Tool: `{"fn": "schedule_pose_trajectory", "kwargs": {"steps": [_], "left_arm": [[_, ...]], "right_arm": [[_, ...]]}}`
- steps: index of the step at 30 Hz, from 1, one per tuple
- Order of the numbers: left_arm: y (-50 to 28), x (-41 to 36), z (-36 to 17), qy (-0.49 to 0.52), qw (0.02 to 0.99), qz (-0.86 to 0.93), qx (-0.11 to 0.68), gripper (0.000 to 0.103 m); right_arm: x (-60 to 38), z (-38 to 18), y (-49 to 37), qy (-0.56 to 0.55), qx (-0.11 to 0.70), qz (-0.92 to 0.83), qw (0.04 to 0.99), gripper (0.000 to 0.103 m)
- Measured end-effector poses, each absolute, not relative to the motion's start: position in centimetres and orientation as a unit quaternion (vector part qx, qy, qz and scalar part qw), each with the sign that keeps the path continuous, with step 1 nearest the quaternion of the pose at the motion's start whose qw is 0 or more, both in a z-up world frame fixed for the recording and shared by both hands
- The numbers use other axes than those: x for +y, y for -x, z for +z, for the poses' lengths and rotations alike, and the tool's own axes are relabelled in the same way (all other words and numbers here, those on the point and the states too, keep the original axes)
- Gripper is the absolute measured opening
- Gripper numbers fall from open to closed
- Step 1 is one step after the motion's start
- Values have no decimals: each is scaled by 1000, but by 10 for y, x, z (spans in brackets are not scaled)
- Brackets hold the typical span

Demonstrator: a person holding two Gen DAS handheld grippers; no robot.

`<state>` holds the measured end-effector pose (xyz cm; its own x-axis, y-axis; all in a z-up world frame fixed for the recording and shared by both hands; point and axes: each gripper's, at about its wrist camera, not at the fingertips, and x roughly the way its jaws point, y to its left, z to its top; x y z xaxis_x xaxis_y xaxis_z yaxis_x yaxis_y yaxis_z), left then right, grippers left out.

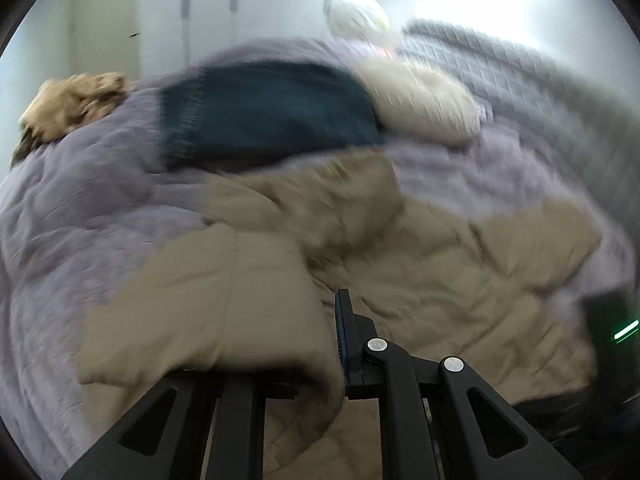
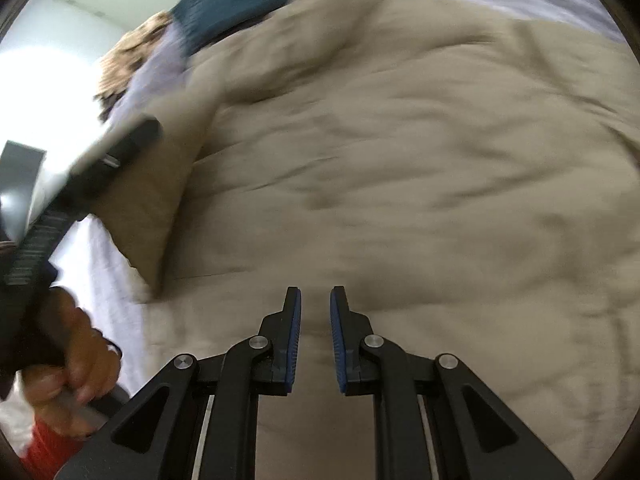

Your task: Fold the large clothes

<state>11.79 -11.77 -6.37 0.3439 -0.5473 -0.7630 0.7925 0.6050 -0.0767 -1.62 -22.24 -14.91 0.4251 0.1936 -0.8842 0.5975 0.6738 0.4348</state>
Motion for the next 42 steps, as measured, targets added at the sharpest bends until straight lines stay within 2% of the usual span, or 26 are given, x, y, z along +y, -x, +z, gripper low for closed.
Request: {"fn": "schedule_pose_trajectory", "kwargs": {"steps": [2,3,5,6,7,8,10,11,12,16,18,21,25,29,31,32,36,42], "left_arm": [[-106,-135,-88,-189,799,-406,402,15],[-103,-138,-95,-197,797,-403,405,20],[-93,-140,-102,-201,791,-405,412,42],[-90,-136,-103,-196,794,-407,408,68],[-86,-131,-97,-189,802,-406,396,83],[-81,-124,-89,-179,809,-409,381,84],[-80,-118,-83,-175,805,-417,383,84],[-79,-109,-74,-171,806,-414,387,84],[-81,-101,-70,-166,809,-411,387,84],[-97,-49,-56,-139,839,-356,388,84],[-109,-17,-56,-121,853,-309,402,84],[-131,25,-67,-98,863,-249,428,84],[-158,66,-86,-50,852,-208,478,84],[-181,91,-102,-21,843,-184,504,84],[-188,92,-109,-15,842,-175,509,84],[-193,93,-110,-12,842,-174,510,84],[-203,89,-120,-5,837,-186,514,84],[-234,59,-146,13,817,-204,539,84]], "right_arm": [[-237,-154,30,-391,517,-150,746,16],[-242,-154,35,-393,518,-155,744,17],[-252,-154,42,-395,517,-157,743,17],[-251,-154,41,-396,517,-157,742,17],[-253,-151,40,-395,517,-156,743,17],[-253,-150,37,-392,518,-155,744,18],[-257,-144,32,-380,518,-156,751,34],[-257,-142,30,-374,516,-157,755,55],[-258,-137,44,-367,510,-155,762,67],[-229,-106,21,-286,495,-119,812,70],[-203,-95,-7,-222,493,-96,836,80],[-161,-94,-49,-102,503,-86,854,80],[-118,-119,-90,39,521,-78,849,80],[-119,-136,-99,88,506,-118,850,80],[-145,-131,-93,41,489,-164,856,69],[-169,-129,-88,-17,487,-189,853,59],[-264,-145,-50,-271,478,-235,802,58],[-309,-171,-12,-442,444,-186,757,58]]}}
